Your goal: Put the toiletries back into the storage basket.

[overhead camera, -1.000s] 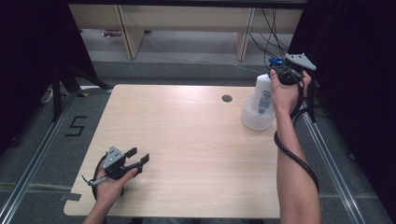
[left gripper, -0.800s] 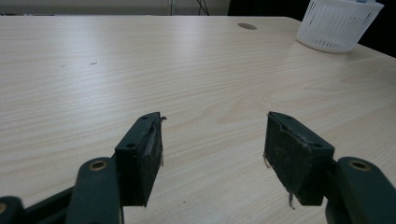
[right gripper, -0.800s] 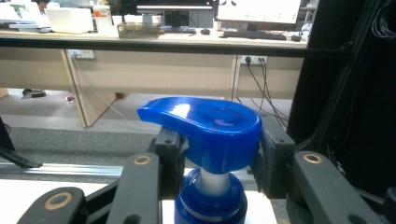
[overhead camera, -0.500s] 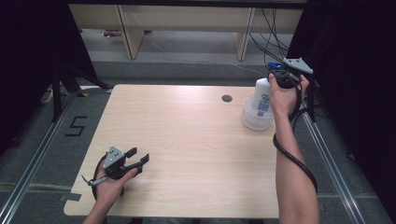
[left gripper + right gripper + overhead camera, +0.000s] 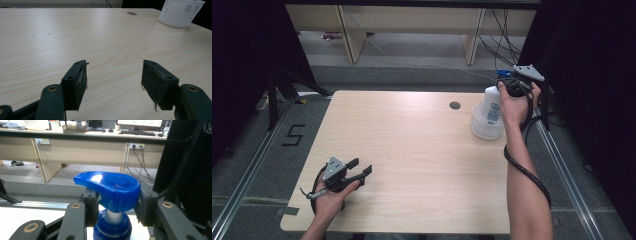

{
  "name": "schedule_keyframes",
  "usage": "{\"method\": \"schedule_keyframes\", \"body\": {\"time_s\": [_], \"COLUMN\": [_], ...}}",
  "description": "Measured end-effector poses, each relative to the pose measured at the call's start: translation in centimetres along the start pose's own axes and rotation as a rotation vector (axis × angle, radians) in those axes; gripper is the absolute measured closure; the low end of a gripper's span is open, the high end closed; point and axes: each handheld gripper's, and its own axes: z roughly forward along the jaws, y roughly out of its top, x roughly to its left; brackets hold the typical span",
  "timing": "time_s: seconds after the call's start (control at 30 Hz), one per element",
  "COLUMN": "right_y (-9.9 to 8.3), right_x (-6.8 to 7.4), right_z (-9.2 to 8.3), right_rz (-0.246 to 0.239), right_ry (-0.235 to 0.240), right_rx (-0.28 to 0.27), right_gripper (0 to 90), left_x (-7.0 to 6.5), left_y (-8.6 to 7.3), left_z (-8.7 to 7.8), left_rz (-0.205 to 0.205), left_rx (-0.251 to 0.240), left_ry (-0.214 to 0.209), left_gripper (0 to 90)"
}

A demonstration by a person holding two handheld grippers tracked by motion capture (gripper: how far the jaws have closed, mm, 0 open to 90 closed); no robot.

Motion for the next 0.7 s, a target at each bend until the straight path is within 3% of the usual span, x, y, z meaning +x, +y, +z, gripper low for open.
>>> {"method": "schedule_keyframes", "body": {"time_s": [0.3, 0.43, 0.53, 0.7], "right_y": [-0.3, -0.4, -0.4, -0.5], "right_x": [0.7, 0.8, 0.9, 0.9], "right_z": [-0.7, -1.0, -1.2, -1.2], "right_rz": [-0.049, -0.056, -0.034, -0.026], "right_ry": [-0.026, -0.041, -0.042, -0.035], "right_rx": [-0.001, -0.004, -0.002, 0.020], "right_gripper": [58.6, 53.3, 49.0, 35.2], "left_x": [-0.2, -0.2, -0.2, -0.3], "left_y": [0.0, 0.0, 0.0, 0.0], "left_z": [-0.1, -0.1, 0.0, -0.1], "left_rz": [0.001, 0.003, 0.003, 0.003], "left_rx": [-0.013, -0.006, -0.008, 0.001], "left_ry": [-0.012, -0.007, -0.008, -0.004], "left_gripper": [36.3, 36.3, 36.3, 36.3]}}
